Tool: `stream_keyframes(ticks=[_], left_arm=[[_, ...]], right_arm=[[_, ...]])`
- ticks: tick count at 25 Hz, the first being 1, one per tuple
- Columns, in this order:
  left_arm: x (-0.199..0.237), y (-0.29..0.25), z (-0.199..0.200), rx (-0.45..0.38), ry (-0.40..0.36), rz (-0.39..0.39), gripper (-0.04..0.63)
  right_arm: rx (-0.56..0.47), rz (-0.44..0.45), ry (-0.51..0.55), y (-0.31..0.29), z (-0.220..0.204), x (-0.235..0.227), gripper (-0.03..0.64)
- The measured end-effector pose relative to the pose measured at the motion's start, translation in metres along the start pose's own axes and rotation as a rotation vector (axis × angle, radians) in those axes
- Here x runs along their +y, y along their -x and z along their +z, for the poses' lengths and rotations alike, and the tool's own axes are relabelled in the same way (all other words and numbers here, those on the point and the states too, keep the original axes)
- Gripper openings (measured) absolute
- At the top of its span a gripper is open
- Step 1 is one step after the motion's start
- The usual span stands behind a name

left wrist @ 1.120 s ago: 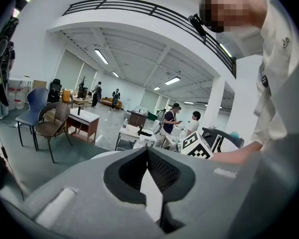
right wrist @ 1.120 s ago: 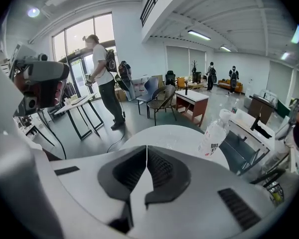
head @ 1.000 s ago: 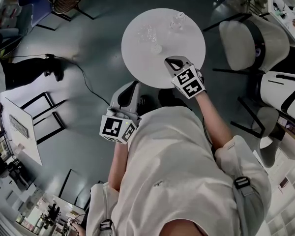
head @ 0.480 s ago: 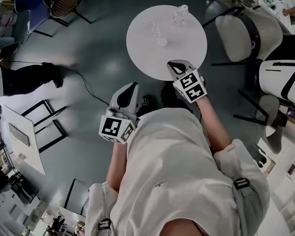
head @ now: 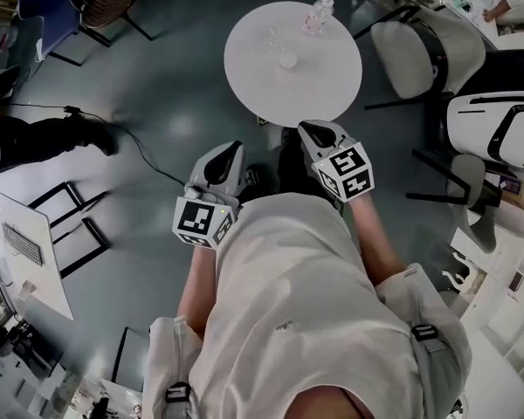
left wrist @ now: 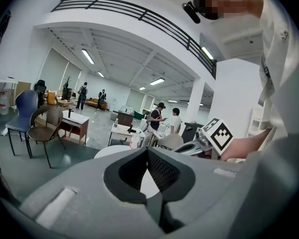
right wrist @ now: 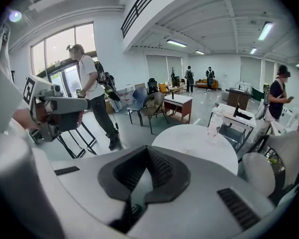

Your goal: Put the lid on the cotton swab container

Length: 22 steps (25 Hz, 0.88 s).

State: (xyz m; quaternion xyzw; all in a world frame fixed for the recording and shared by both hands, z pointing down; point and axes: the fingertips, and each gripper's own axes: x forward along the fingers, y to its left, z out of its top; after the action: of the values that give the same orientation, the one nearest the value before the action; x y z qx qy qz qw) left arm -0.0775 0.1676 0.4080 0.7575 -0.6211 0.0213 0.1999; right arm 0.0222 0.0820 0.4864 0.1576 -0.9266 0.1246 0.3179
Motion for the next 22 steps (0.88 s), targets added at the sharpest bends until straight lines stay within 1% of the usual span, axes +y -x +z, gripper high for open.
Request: stream_keyframes(ticks=[4, 9, 16, 20, 22], left_arm=[[-0.004, 0.012, 0.000, 0.017, -0.047, -0.028, 0.011], [-0.012, 0.022, 0.001, 0.032, -0.099, -0.089, 0.011], [-0.032, 0.027, -0.002, 0.042, -0.131, -0.156, 0.011], [-0.042, 0.026, 0.002, 0.022, -0.132, -0.178, 0.011], [-0.046, 0.024, 0.003, 0.018, -0.133, -0.187, 0.011]], right_arm=[[-0.057, -0.009, -0.056, 0.021, 0.006, 0.022, 0.009], [-0.151, -0.025, -0.095, 0.048, 0.020, 0.047, 0.009], [-0.327, -0.017, -0.082, 0.093, 0.038, 0.081, 0.008], [-0.405, 0.012, -0.060, 0.114, 0.043, 0.098, 0.006], [-0.423, 0.030, -0.046, 0.119, 0.043, 0.104, 0.006]])
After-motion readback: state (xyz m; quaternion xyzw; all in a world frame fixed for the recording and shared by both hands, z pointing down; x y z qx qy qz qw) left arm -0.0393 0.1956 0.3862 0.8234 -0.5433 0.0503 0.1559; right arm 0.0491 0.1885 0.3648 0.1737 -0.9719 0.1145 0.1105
